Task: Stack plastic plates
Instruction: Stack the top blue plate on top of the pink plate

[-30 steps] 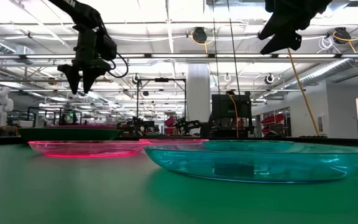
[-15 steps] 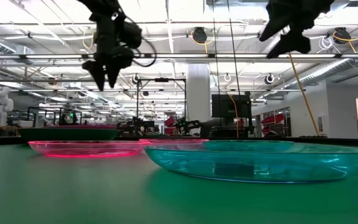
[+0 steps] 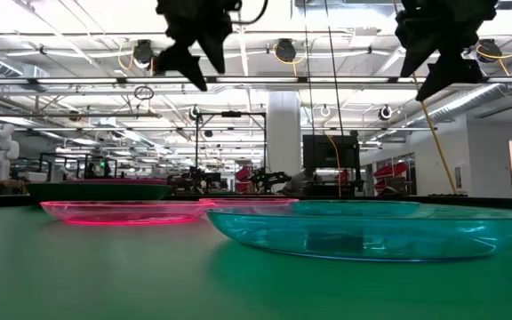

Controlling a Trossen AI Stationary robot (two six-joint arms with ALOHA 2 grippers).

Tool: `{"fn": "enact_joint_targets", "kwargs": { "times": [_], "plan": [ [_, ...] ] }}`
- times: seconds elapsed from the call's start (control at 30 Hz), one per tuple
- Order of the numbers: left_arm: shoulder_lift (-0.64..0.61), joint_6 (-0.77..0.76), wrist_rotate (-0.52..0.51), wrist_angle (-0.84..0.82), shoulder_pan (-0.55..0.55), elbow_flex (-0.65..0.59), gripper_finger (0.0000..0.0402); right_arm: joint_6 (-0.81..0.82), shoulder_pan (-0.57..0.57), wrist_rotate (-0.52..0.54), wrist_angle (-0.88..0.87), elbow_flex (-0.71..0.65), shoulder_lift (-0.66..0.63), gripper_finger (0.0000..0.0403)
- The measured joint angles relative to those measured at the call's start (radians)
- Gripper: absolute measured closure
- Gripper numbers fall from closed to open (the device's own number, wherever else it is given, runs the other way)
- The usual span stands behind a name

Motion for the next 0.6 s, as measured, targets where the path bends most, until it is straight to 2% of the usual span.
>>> {"fn": "enact_joint_targets", "kwargs": {
  "times": [0.17,0.37,0.6],
  "plan": [
    [0.000,-0.121,-0.076,0.007,-0.117,0.000,0.0156,0.020,0.017,0.002,-0.062,-0.002,0.000,0.0135],
    [0.000,-0.259,-0.118,0.136,-0.234,0.000,0.0156,0.076,0.018,-0.004,-0.058,-0.066,0.010,0.0135],
    [0.000,-0.378,-0.226,0.246,-0.330,0.000,0.0156,0.108,0.015,-0.108,0.064,-0.172,0.042,0.0135]
  ]
}}
